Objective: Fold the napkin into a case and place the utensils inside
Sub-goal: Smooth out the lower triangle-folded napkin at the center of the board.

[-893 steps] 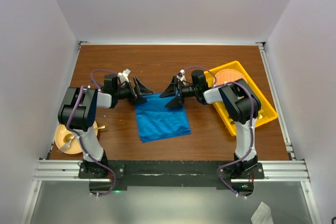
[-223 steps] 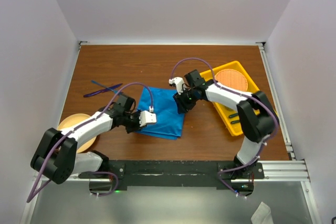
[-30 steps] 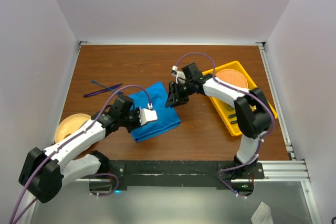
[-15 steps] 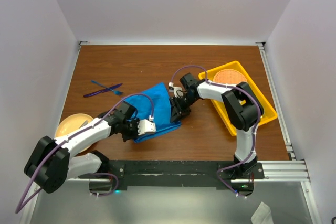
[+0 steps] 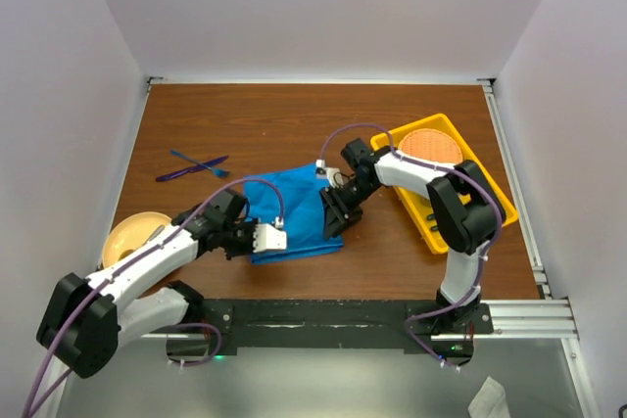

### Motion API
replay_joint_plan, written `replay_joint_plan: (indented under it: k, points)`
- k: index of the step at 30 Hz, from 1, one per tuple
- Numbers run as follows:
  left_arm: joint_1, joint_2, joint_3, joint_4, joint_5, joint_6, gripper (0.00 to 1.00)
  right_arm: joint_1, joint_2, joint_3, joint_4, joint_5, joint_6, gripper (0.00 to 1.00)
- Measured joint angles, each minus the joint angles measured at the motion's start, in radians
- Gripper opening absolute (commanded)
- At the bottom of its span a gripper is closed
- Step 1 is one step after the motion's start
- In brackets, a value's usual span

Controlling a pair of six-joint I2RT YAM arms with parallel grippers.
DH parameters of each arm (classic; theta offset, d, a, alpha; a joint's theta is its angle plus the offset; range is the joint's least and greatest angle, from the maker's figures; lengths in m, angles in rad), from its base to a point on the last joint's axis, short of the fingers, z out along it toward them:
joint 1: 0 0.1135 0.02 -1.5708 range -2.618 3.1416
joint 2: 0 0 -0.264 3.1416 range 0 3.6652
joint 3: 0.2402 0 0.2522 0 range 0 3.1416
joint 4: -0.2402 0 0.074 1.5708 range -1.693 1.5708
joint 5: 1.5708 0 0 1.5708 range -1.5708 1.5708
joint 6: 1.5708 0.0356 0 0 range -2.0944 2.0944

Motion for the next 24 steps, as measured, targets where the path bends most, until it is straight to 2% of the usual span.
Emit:
replay_joint_plan:
  k: [4, 8, 10, 14, 19, 24]
  points:
    - [0.043, -0.011, 0.083, -0.016, 0.042, -0.053, 0.31, -0.018, -0.071, 0.082, -0.014, -0.062, 0.006, 0.55]
    - [0.078, 0.064, 0.206, 0.040, 0.076, -0.168, 0.35, -0.064, -0.087, 0.184, 0.103, -0.066, 0.071, 0.57]
    - [0.083, 0.116, 0.248, 0.072, 0.086, -0.212, 0.36, -0.084, -0.055, 0.229, 0.155, -0.049, 0.099, 0.57]
    - [0.086, 0.222, 0.275, 0.116, 0.091, -0.266, 0.37, -0.111, 0.105, 0.345, 0.258, -0.009, 0.156, 0.56]
    - [0.094, 0.304, 0.275, 0.113, 0.092, -0.278, 0.38, -0.118, 0.256, 0.357, 0.323, 0.045, 0.210, 0.55]
    - [0.113, 0.352, 0.275, 0.110, 0.103, -0.271, 0.36, -0.123, 0.252, 0.290, 0.360, 0.049, 0.227, 0.54]
